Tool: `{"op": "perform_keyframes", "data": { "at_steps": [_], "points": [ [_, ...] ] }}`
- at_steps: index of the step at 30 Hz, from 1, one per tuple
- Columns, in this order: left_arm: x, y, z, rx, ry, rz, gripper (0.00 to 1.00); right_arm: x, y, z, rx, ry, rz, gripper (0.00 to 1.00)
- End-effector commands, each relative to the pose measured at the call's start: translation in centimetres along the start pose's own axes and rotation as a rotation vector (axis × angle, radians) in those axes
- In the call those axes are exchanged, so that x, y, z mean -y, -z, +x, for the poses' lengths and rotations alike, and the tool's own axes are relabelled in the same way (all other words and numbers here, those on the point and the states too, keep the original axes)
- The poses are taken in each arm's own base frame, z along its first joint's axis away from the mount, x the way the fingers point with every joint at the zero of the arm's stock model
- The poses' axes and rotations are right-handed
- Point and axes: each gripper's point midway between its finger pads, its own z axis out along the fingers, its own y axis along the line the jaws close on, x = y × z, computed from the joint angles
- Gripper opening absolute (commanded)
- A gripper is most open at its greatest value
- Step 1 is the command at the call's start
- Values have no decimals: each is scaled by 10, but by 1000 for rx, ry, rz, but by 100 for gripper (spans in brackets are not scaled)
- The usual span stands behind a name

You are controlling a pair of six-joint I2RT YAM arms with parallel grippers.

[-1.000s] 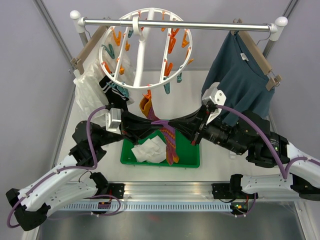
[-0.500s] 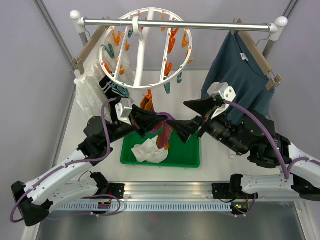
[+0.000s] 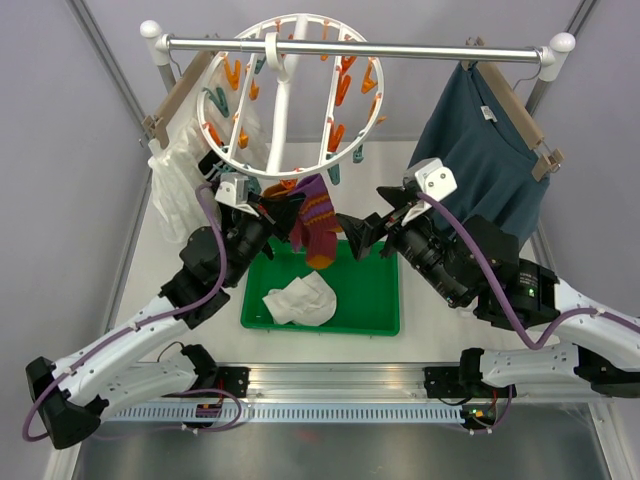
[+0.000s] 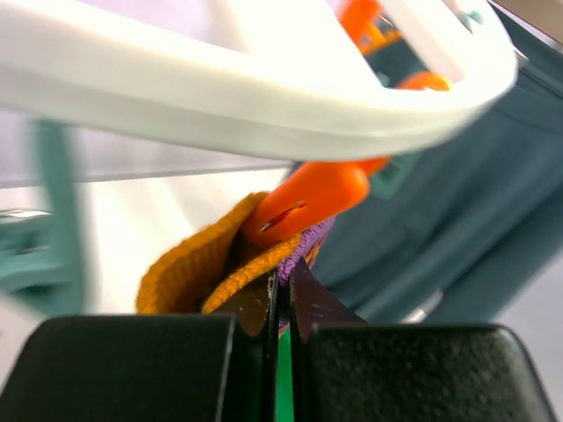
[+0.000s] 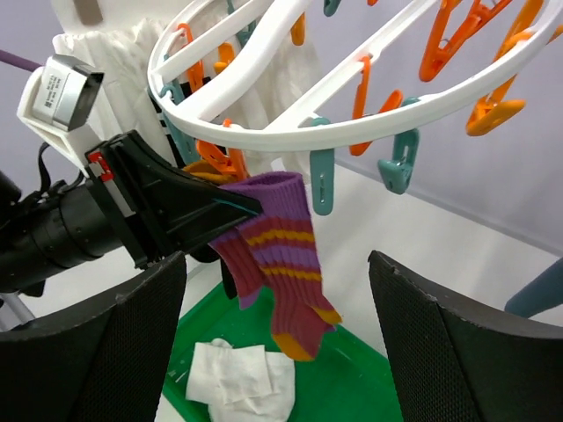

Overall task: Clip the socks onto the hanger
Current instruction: Open the clamp at the hanger.

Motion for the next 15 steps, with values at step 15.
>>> {"op": "perform_keyframes", "data": {
  "at_steps": [15],
  "points": [
    [-55,30,-56,160,-3,-343,2,13,-29,15,15,111,-126,62]
  ]
}}
